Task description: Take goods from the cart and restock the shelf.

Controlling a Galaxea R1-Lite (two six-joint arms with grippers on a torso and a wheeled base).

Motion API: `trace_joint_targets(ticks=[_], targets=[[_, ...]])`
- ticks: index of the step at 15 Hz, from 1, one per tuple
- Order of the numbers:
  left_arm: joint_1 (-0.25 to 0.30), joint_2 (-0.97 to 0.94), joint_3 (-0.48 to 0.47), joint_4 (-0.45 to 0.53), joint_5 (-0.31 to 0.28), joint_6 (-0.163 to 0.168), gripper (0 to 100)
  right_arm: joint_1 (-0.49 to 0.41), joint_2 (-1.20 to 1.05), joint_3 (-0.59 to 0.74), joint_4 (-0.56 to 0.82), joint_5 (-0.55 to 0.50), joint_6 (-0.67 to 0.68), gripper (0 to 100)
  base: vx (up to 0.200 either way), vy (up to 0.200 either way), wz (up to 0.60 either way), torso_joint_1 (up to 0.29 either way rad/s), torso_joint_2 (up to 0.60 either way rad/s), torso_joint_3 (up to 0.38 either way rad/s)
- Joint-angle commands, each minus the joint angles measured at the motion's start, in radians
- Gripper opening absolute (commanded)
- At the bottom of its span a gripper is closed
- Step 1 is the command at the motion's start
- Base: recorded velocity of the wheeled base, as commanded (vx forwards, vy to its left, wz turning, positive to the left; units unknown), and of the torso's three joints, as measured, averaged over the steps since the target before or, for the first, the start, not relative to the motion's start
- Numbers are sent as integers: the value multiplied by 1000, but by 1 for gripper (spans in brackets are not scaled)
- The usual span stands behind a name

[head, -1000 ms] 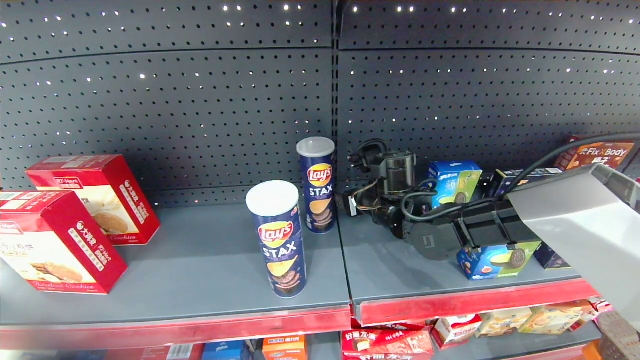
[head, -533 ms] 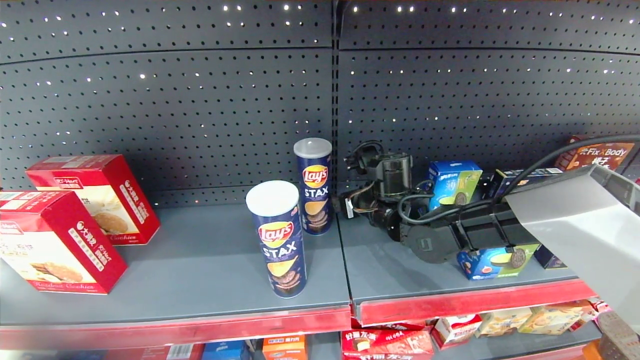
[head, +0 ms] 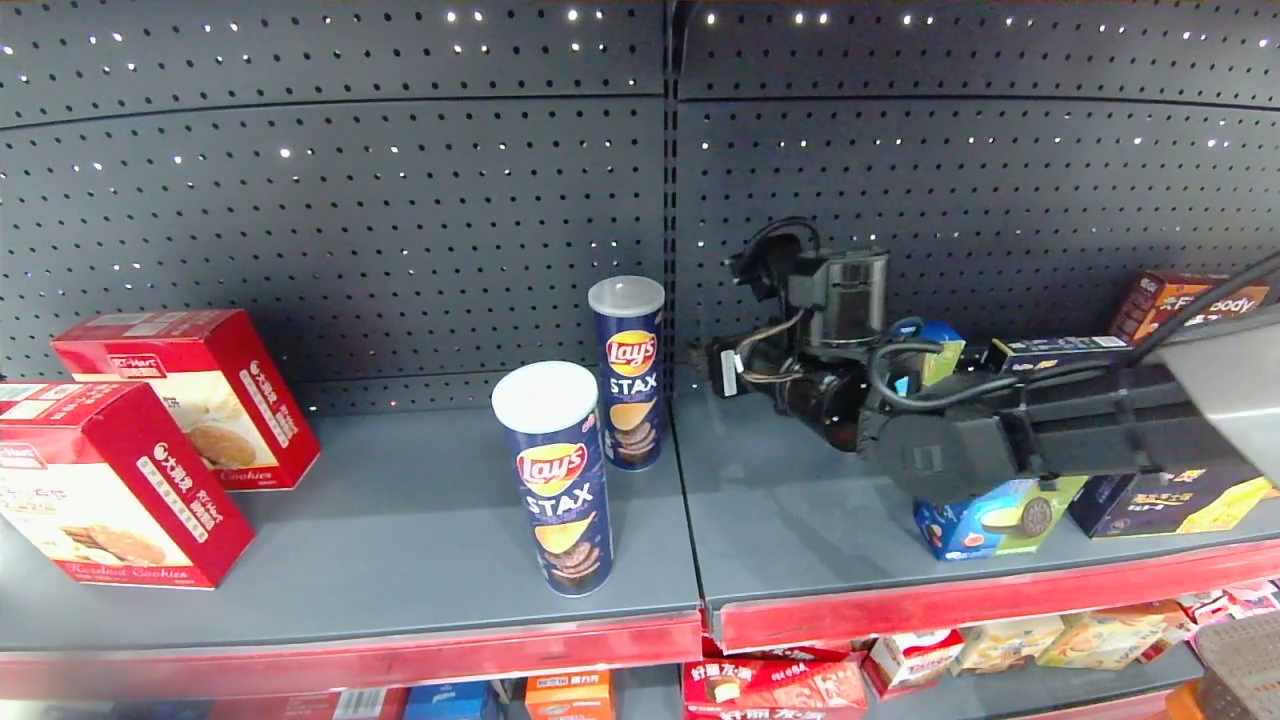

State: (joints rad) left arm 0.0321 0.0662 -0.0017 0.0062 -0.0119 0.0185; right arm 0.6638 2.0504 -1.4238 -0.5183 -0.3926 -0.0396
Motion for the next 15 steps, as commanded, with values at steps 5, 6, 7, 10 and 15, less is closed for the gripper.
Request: trace_joint_targets(ticks=[5,6,7,10,15], targets=[[0,1,0,0,0,0,100,-95,-504,273,107,-75,-23,100,0,0,0,0,0,0],[0,1,0,0,0,0,100,-136,-558,301,119,-123,-22,100,0,0,0,0,0,0],[0,1,0,0,0,0,100,-185,-631,356,126,-170,-23,100,0,0,0,0,0,0],[0,1,0,0,0,0,100,-392,-908,591,212,-94,-77,100,0,0,0,0,0,0],[0,1,0,0,0,0,100,-644,-1316,1016,247,61,-131,100,0,0,0,0,0,0]])
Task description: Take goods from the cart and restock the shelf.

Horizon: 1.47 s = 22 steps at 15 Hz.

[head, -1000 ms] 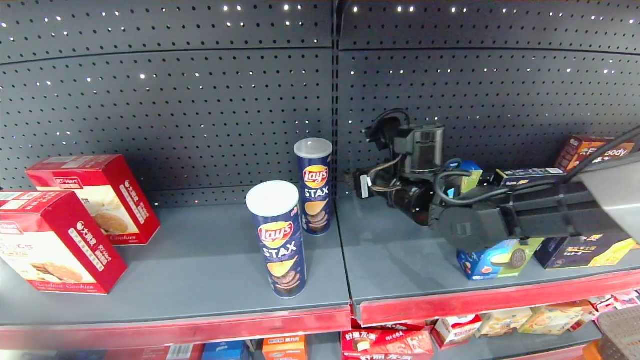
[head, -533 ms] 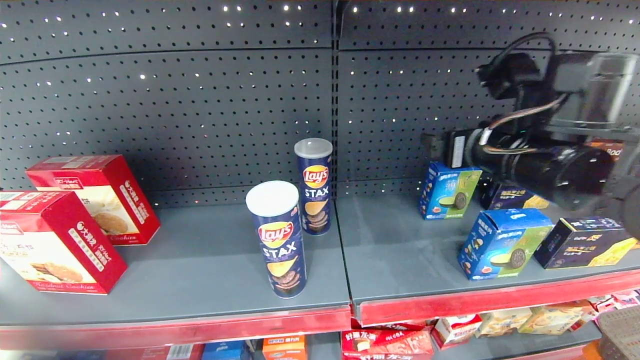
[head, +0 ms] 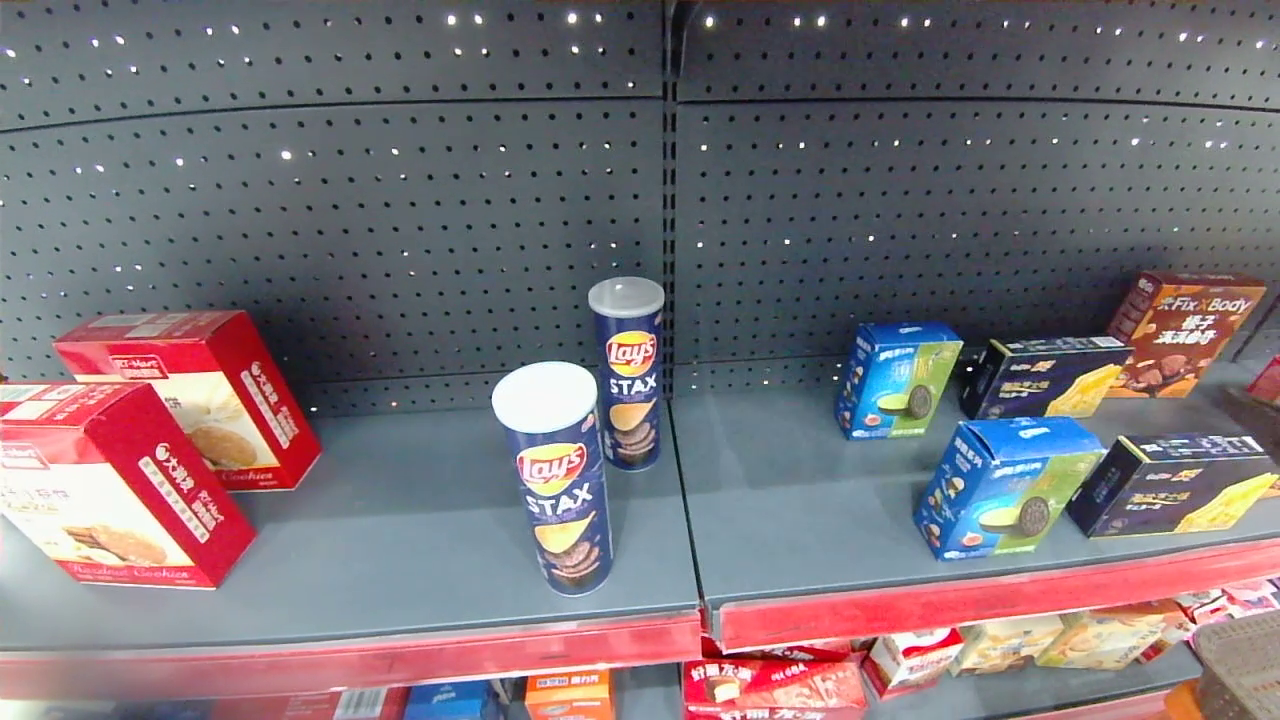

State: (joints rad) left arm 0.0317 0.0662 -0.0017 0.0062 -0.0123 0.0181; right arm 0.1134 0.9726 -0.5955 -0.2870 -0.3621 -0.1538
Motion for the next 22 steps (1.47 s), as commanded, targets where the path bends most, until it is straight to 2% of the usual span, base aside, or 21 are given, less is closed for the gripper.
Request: trace_joint_targets(ticks=[1,4,16,19,21,22], targets=[[1,1,0,0,0,0,100,-80,-245,214,11,5,-16,100,0,0,0,0,0,0],[1,1,0,0,0,0,100,-37,-213,206,-24,-9,-16,100,0,0,200,1,1,1],[1,1,0,0,0,0,100,-1,-215,229,-43,-3,-3,100,0,0,50,1,0,0],[1,1,0,0,0,0,100,-9,-259,296,-81,72,54,100,0,0,0,0,0,0],[1,1,0,0,0,0,100,-15,-390,379,-81,138,71,100,0,0,0,0,0,0],[1,1,0,0,0,0,100,-55,-468,453,-81,140,92,100,0,0,0,0,0,0]])
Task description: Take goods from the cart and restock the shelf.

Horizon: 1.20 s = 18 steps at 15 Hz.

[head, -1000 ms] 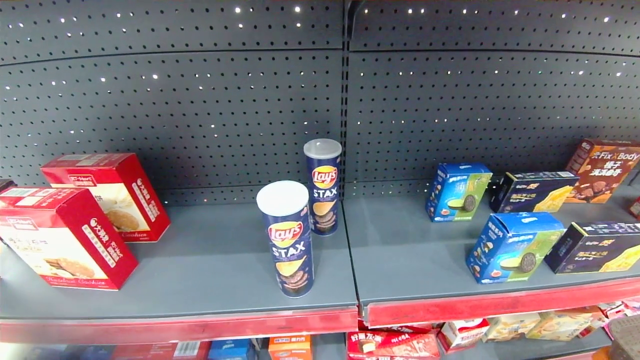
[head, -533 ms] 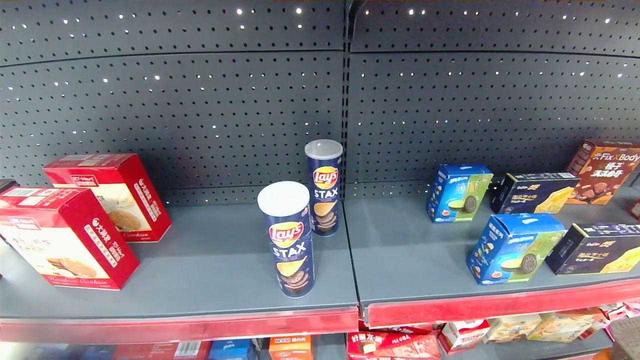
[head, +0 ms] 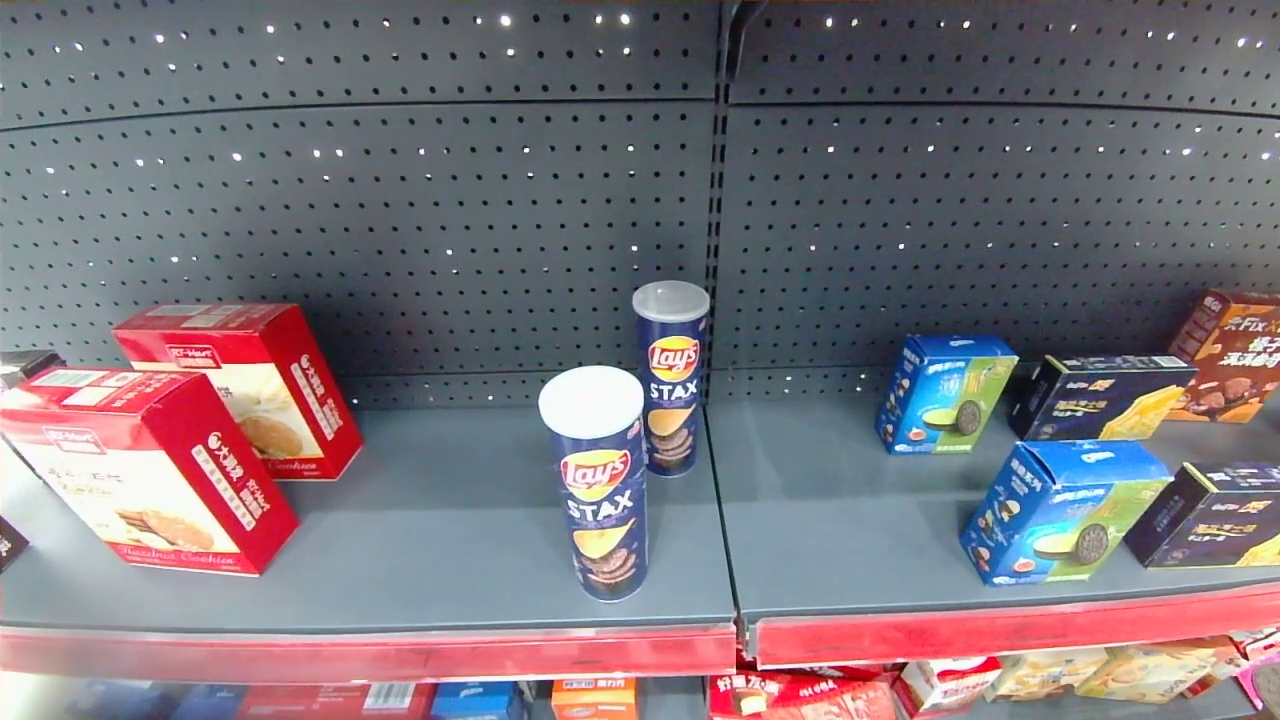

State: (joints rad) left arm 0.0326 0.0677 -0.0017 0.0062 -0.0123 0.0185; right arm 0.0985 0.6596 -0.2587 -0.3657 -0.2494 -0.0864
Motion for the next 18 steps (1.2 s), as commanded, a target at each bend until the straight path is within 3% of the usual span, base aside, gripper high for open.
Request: trace_joint_targets(ticks=[1,3,7,9,18], targets=[[0,0,0,0,0,0,100,-60,-210,173,-2,30,42,100,0,0,0,0,0,0],[0,0,0,0,0,0,100,-72,-310,259,28,44,54,100,0,0,0,0,0,0],[0,0,0,0,0,0,100,-82,-551,254,347,177,114,100,0,0,0,0,0,0],[0,0,0,0,0,-2,100,-89,-638,257,369,229,88,100,0,0,0,0,0,0],[-3,1,-1,1,-5,4,100,-95,-652,259,367,232,85,100,0,0,0,0,0,0]])
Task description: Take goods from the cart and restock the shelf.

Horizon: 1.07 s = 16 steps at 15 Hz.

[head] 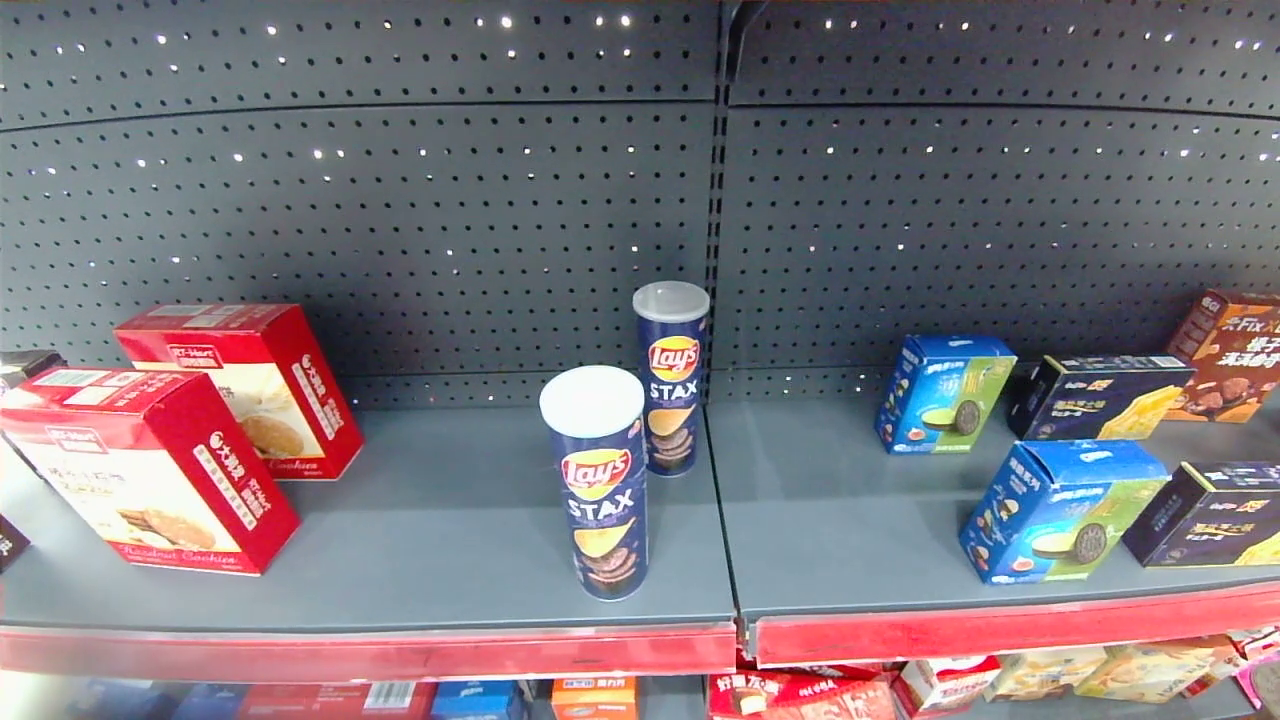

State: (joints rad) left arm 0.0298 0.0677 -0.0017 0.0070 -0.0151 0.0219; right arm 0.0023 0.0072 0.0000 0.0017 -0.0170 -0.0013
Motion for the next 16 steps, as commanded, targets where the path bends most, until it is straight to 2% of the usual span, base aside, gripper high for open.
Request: trace_joint_targets(ticks=[1,2,3,4,5,6,7,8,10,11,12,13,14,15,16], targets=[[-19,11,-9,4,14,-2,100,1,0,0,0,0,0,100,0,0,0,0,0,0],[-21,23,-32,4,17,6,100,1,0,0,0,0,0,100,0,0,0,0,0,0],[-21,123,-161,10,12,61,100,1,0,0,0,0,0,100,0,0,0,0,0,0],[-21,210,-219,7,12,90,100,1,0,0,0,0,0,100,0,0,0,0,0,0],[-22,327,-276,1,12,213,100,1,0,0,0,0,0,100,0,0,0,0,0,0],[-30,389,-287,2,-9,279,100,1,0,0,0,0,0,100,0,0,0,0,0,0],[-62,449,-288,4,-60,306,100,1,0,0,0,0,0,100,0,0,0,0,0,0],[-76,506,-293,4,-69,336,100,1,0,0,0,0,0,100,0,0,0,0,0,0],[-76,655,-331,-7,-32,377,100,1,0,0,0,0,0,100,0,0,0,0,0,0],[-77,702,-357,-22,-25,380,100,1,0,0,0,0,0,100,0,0,0,0,0,0],[-91,831,-400,-130,-5,366,100,1,0,0,0,0,0,100,0,0,0,0,0,0],[-120,914,-414,-243,7,326,100,1,0,0,0,0,0,100,0,0,0,0,0,0],[-199,1006,-443,-371,63,233,100,1,0,0,0,0,0,100,0,0,0,0,0,0],[-258,1044,-477,-374,106,196,100,1,0,0,0,0,0,100,0,0,0,0,0,0],[-380,1126,-520,-371,193,90,100,1,0,0,0,0,0,100,0,0,0,0,0,0]])
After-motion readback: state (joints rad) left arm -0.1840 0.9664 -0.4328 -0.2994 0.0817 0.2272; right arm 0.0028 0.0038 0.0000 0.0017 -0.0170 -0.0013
